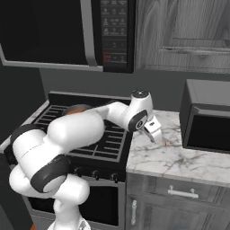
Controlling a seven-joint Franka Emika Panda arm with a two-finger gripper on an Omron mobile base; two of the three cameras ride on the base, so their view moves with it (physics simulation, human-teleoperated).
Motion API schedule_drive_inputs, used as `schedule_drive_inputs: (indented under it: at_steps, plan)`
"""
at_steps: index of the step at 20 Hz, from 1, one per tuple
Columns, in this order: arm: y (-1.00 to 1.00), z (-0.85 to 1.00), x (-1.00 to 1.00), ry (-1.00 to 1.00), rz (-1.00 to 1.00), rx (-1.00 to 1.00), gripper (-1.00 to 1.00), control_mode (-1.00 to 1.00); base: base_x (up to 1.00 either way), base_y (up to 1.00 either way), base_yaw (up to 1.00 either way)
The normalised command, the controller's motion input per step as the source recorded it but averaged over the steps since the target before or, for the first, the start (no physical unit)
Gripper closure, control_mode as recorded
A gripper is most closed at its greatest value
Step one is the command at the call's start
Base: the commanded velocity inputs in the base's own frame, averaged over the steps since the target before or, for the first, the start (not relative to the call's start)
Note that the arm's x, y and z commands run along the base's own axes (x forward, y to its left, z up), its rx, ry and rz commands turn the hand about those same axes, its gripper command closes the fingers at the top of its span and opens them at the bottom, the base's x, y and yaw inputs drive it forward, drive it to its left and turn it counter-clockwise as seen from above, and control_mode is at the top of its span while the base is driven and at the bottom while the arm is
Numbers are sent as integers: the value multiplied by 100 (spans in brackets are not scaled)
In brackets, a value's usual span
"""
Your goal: Pick up the sugar cube(s) and place them in the saucepan with hot chocolate.
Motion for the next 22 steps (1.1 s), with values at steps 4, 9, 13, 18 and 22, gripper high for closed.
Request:
schedule_drive_inputs:
  at_steps: [4, 9, 13, 18, 22]
  plan:
    - [0, -35, 0, 1, -8, 0, -100, -100, 0, 0, 0]
    - [-3, -28, 0, 4, -8, 0, -100, -100, 0, 0, 0]
    - [-12, -17, 0, 3, -8, 0, -100, -100, 0, 0, 0]
    - [-30, -2, 0, 0, -7, 2, -100, -100, 0, 0, 0]
    - [-50, -3, 11, 0, -3, 7, -100, -100, 0, 0, 0]
